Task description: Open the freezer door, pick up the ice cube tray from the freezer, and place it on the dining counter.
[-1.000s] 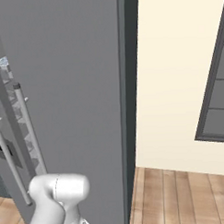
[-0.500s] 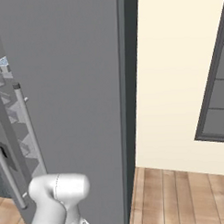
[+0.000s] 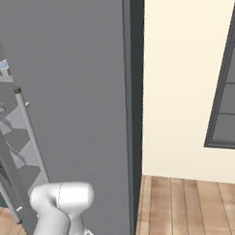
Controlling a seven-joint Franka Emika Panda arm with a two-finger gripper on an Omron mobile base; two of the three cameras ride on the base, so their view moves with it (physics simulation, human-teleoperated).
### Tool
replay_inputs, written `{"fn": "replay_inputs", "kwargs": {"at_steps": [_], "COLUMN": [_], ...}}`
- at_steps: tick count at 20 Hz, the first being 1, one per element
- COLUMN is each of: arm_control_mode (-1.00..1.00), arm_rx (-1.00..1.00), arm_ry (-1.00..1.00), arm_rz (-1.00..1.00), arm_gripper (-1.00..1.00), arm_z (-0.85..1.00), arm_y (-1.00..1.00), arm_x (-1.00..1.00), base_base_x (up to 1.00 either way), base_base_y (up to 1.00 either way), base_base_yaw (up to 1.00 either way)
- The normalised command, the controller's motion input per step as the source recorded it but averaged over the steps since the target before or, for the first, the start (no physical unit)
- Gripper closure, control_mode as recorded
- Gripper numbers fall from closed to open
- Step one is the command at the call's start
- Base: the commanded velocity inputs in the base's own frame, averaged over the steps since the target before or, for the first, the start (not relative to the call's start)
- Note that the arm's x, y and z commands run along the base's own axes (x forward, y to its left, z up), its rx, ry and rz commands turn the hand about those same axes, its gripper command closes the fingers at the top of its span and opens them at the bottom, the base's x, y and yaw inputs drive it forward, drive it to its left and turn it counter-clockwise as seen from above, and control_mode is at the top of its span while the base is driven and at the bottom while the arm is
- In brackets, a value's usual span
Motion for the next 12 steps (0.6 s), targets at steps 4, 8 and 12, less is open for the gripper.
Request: {"fn": "replay_inputs", "kwargs": {"at_steps": [4, 8, 12], "arm_control_mode": [-1.00, -1.00, -1.00], "arm_rx": [0.00, 0.00, 0.00], "arm_ry": [0.06, 0.07, 0.07], "arm_rz": [0.07, 0.07, 0.06], "arm_gripper": [1.00, 1.00, 1.00], "arm_z": [0.00, 0.00, 0.00], "arm_y": [0.41, 0.42, 0.41], "arm_x": [-0.32, -0.33, -0.24], "base_base_x": [0.00, 0.00, 0.00], "base_base_y": [0.00, 0.00, 0.00], "base_base_yaw": [0.00, 0.00, 0.00]}}
